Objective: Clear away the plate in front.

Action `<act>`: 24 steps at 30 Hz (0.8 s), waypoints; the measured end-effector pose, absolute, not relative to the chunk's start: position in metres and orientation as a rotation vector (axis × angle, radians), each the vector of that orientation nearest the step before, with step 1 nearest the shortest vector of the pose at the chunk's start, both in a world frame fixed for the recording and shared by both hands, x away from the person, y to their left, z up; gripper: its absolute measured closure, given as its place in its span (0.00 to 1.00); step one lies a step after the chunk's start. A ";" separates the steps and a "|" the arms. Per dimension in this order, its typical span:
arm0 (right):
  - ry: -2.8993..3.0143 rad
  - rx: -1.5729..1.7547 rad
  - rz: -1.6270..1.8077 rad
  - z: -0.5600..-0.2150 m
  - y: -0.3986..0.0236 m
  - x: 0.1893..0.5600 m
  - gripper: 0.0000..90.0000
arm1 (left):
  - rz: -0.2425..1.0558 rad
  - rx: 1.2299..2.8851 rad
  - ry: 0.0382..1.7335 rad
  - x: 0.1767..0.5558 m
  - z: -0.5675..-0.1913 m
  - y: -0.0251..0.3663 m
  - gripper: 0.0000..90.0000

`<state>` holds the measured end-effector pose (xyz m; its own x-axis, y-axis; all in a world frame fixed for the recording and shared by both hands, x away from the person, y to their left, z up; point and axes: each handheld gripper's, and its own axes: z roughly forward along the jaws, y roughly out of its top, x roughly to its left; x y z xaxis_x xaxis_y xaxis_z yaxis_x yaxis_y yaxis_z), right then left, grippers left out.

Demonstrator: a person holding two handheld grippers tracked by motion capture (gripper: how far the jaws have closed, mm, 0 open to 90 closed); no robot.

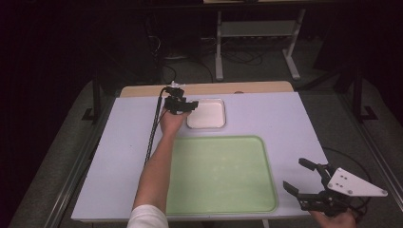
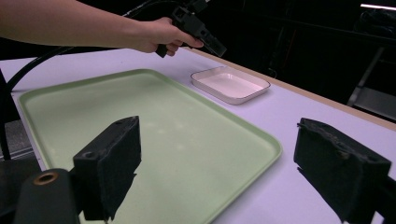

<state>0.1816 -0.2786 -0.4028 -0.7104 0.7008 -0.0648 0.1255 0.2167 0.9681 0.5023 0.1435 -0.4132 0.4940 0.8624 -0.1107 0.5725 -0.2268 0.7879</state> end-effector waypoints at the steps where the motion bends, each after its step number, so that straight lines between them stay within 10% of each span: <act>1: 1.998 0.761 1.518 -0.403 -0.279 0.182 0.15 | 0.438 1.925 1.198 0.504 -0.415 0.144 0.45; 24: 1.995 0.749 1.516 -0.402 -0.279 0.180 0.16 | 0.330 1.935 1.465 0.511 -0.438 0.148 0.69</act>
